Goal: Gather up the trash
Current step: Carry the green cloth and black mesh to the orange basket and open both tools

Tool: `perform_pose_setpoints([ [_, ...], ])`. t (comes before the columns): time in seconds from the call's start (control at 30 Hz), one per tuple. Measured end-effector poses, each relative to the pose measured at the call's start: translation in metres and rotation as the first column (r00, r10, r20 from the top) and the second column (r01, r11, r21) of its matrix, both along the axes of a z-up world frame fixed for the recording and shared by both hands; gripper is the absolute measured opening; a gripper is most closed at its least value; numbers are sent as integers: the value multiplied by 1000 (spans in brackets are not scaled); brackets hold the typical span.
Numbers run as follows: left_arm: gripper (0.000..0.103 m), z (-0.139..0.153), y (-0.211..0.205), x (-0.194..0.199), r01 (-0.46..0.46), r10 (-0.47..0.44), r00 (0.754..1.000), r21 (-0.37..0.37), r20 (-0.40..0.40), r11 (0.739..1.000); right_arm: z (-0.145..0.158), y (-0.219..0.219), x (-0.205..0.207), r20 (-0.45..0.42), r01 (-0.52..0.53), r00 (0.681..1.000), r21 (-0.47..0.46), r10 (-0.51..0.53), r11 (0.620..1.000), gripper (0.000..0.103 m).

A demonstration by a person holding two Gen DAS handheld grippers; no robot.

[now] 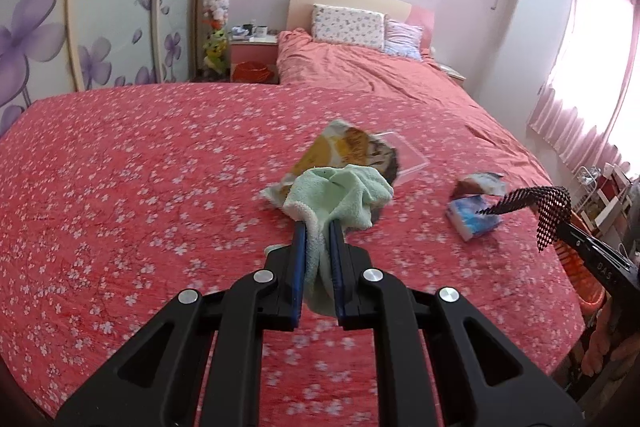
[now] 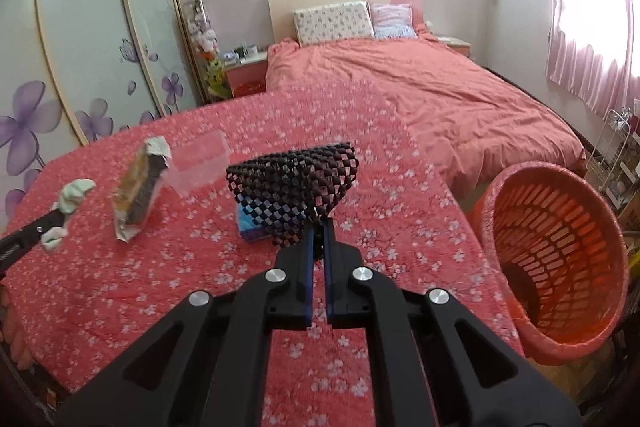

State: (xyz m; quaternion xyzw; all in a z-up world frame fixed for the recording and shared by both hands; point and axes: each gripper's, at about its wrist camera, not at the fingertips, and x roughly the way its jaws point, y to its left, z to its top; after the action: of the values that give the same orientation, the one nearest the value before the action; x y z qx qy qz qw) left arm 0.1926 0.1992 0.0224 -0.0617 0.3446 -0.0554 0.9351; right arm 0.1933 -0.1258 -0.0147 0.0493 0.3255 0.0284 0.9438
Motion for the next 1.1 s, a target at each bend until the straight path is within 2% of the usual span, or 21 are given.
perform_pose_setpoints([
  [0.23, 12, 9, -30, -5, 67, -67, 997, -5, 24, 998, 20, -19, -25, 50, 39, 998, 18, -40, 999, 5],
  [0.57, 12, 15, -78, -12, 171, -170, 984, -18, 47, 985, 33, -65, -56, 100, 139, 985, 33, -142, 990, 5],
  [1.1, 12, 16, -178, -13, 344, -341, 938, -66, 57, 936, 26, -137, -89, 132, 314, 939, 53, -318, 948, 5],
])
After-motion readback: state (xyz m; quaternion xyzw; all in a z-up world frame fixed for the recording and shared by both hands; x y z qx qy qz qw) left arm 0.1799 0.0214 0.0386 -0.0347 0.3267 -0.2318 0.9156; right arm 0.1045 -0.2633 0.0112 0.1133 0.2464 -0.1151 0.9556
